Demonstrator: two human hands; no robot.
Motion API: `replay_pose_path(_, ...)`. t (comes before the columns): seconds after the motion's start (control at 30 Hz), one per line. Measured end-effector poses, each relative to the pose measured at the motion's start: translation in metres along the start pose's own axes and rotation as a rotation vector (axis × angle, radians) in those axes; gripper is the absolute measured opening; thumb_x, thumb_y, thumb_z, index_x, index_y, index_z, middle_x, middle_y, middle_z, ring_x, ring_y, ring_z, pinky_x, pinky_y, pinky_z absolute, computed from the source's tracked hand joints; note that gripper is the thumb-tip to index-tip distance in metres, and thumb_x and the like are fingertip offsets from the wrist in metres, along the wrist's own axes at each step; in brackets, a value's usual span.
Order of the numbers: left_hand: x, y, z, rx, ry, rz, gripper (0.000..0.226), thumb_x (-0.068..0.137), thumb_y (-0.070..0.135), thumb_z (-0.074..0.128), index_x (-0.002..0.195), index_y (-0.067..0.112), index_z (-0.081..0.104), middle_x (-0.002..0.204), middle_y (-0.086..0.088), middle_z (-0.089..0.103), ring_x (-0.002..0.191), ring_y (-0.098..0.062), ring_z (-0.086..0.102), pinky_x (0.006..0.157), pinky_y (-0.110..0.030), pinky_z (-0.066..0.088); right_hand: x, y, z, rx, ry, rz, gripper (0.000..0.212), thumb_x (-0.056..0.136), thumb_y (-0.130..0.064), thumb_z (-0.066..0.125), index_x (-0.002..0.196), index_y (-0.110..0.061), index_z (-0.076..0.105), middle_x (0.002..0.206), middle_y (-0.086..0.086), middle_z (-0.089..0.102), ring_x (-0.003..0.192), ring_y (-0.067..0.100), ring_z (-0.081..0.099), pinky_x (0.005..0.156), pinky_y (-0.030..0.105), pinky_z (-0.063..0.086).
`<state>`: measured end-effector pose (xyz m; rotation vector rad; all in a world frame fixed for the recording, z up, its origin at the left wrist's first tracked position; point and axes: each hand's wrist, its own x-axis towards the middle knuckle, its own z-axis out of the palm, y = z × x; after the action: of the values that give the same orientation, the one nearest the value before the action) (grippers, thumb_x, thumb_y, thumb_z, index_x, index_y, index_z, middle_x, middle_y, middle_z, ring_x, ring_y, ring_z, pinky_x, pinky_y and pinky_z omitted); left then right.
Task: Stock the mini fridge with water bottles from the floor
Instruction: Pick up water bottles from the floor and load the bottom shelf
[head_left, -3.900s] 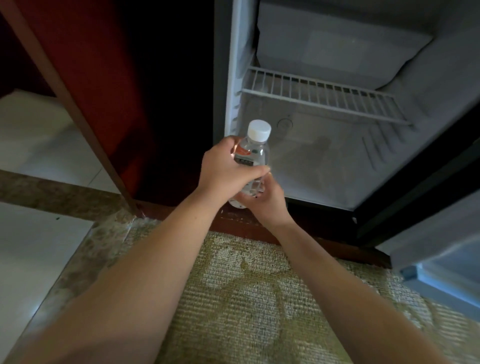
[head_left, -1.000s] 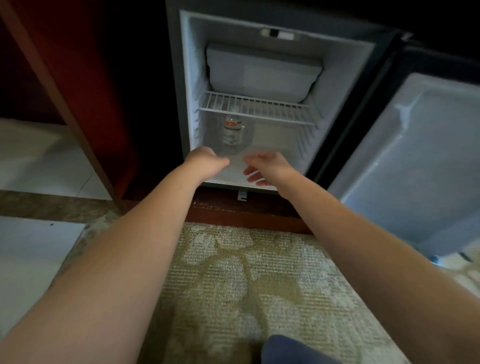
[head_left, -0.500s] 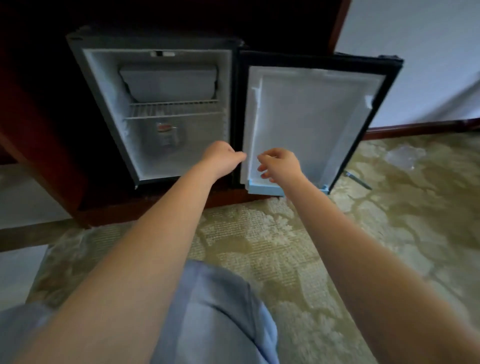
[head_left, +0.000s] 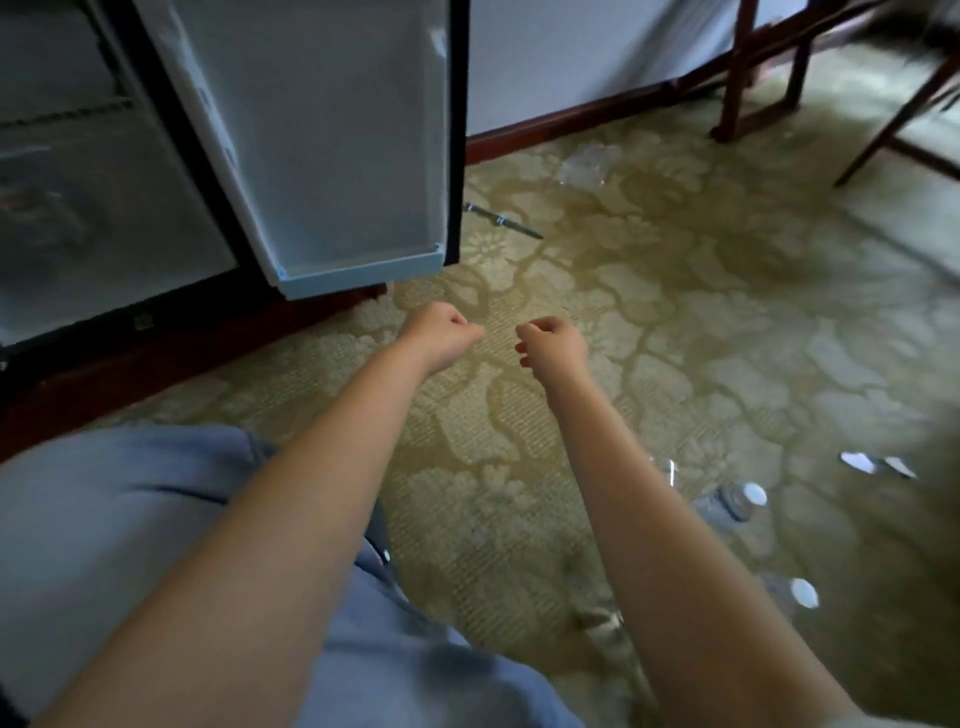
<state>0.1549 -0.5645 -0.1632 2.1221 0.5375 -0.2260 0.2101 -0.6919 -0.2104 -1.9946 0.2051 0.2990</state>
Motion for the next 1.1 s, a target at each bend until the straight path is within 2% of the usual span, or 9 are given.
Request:
replay_pose_path(0.13,-0.008,0.008,0.055,0.012,-0.123,0.002,0.028,0.089,0.032,0.059,0.100,0.006,0.064,0.103,-0.010,0.063,0.100,-0.026,0.058,0.082,-0.031,0.043,0.002,0.063,-0.035,-0.037,0.139,0.129,0.021,0.086,-0.026,0.054,0.099,-0.014,0.065,0.094,0.007,0.066,0.093,0.026,0.062,0.082,0.035,0.049)
replay_pose_path(0.37,-0.025,0.008,0.121,0.101,-0.324,-0.013,0.035,0.091,0.034,0.058,0.112,0.006,0.061,0.117,-0.011,0.060,0.108,-0.027,0.055,0.087,-0.031,0.041,-0.011,0.165,-0.070,-0.115,0.198,0.403,0.029,0.089,-0.027,0.052,0.111,-0.010,0.061,0.110,0.010,0.065,0.105,0.029,0.059,0.078,0.029,0.040)
replay_pose_path(0.5,-0.028,0.001,0.147,0.149,-0.409,-0.038,0.040,0.089,0.037,0.060,0.117,0.009,0.058,0.119,-0.007,0.057,0.101,-0.023,0.054,0.081,-0.030,0.042,-0.018,0.211,-0.076,-0.133,0.256,0.535,0.038,0.087,-0.025,0.055,0.120,-0.007,0.056,0.121,0.012,0.061,0.113,0.032,0.056,0.085,0.031,0.043)
replay_pose_path(0.6,-0.029,-0.004,0.163,0.197,-0.474,-0.046,0.047,0.087,0.040,0.063,0.122,0.010,0.055,0.123,-0.007,0.056,0.107,-0.023,0.053,0.091,-0.034,0.044,-0.021,0.237,-0.080,-0.158,0.297,0.624,0.050,0.089,-0.021,0.055,0.134,-0.005,0.042,0.139,0.016,0.045,0.129,0.034,0.042,0.100,0.038,0.038)
replay_pose_path(0.73,-0.021,-0.005,0.179,0.225,-0.516,-0.068,0.056,0.084,0.042,0.066,0.128,0.011,0.050,0.128,-0.007,0.053,0.113,-0.023,0.051,0.100,-0.040,0.044,-0.013,0.262,-0.086,-0.159,0.337,0.711,0.059,0.088,-0.017,0.057,0.140,-0.003,0.032,0.145,0.018,0.034,0.136,0.035,0.032,0.110,0.044,0.032)
replay_pose_path(0.87,-0.013,-0.003,0.187,0.266,-0.537,-0.072,0.061,0.084,0.042,0.065,0.134,0.011,0.047,0.133,-0.007,0.050,0.118,-0.025,0.049,0.102,-0.042,0.042,0.010,0.267,-0.087,-0.116,0.364,0.795,0.067,0.087,-0.018,0.060,0.144,-0.005,0.026,0.147,0.017,0.029,0.138,0.033,0.028,0.111,0.045,0.032)
replay_pose_path(1.0,-0.002,-0.002,0.192,0.300,-0.522,-0.062,0.057,0.085,0.040,0.065,0.131,0.011,0.049,0.130,-0.007,0.052,0.115,-0.024,0.051,0.100,-0.041,0.044,0.024,0.276,-0.086,-0.069,0.265,0.879,0.061,0.097,-0.019,0.042,0.150,-0.005,0.014,0.155,0.015,0.019,0.143,0.033,0.020,0.116,0.043,0.021)
replay_pose_path(1.1,0.007,-0.003,0.194,0.335,-0.495,-0.057,0.055,0.085,0.041,0.065,0.130,0.012,0.049,0.129,-0.007,0.053,0.114,-0.024,0.052,0.099,-0.041,0.045,0.032,0.283,-0.084,-0.077,0.401,0.940,0.054,0.097,-0.011,0.038,0.147,-0.005,0.022,0.152,0.018,0.027,0.141,0.034,0.024,0.116,0.047,0.019)
